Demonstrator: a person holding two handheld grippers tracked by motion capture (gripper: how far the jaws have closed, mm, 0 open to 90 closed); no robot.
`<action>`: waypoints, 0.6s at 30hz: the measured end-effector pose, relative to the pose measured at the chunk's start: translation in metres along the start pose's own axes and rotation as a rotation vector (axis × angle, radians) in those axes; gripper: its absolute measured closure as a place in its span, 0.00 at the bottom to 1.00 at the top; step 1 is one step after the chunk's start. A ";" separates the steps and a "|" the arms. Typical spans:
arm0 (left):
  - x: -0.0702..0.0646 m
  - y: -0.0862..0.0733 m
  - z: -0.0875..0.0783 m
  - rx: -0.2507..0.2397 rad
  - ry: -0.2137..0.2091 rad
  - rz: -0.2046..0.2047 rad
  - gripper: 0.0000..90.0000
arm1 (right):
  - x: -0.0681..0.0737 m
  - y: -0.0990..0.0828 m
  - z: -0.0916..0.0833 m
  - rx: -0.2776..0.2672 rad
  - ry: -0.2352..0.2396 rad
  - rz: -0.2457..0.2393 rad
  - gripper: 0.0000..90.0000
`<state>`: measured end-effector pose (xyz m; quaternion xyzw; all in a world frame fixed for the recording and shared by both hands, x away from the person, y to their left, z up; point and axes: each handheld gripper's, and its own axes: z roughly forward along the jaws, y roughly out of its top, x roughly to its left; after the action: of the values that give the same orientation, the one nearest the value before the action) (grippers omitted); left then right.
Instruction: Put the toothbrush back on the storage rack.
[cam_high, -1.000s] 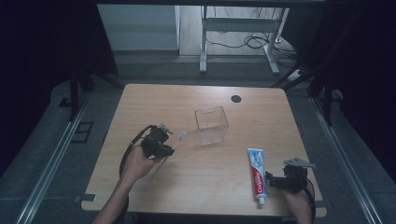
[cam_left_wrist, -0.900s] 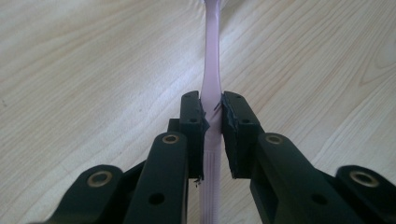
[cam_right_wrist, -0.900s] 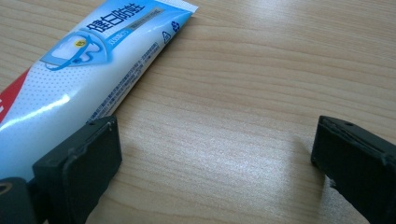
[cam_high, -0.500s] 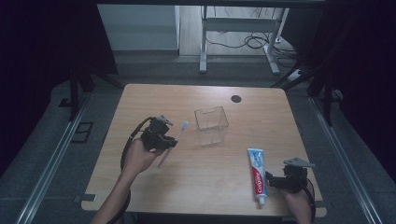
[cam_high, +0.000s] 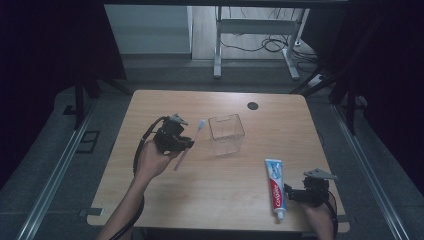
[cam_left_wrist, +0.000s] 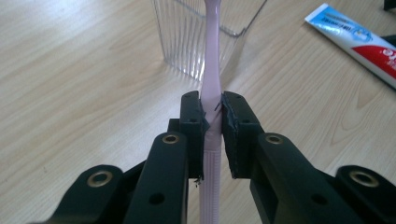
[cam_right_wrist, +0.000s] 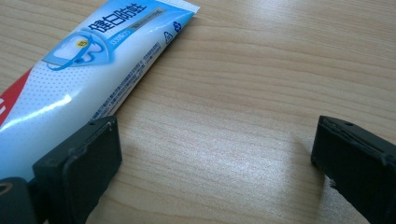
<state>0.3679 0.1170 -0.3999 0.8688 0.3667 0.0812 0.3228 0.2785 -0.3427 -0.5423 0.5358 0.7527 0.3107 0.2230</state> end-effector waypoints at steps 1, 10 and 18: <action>0.000 0.001 0.000 -0.007 0.001 -0.006 0.88 | 0.000 0.000 0.000 -0.001 0.000 -0.001 0.01; 0.004 0.016 -0.001 -0.057 0.006 -0.008 0.88 | 0.000 0.000 0.000 -0.001 0.000 -0.003 0.01; 0.004 0.030 -0.001 -0.097 0.016 -0.002 0.88 | 0.000 0.000 0.000 -0.002 0.002 -0.005 0.01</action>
<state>0.3882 0.1043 -0.3811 0.8511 0.3658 0.1055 0.3614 0.2788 -0.3427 -0.5424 0.5334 0.7541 0.3113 0.2235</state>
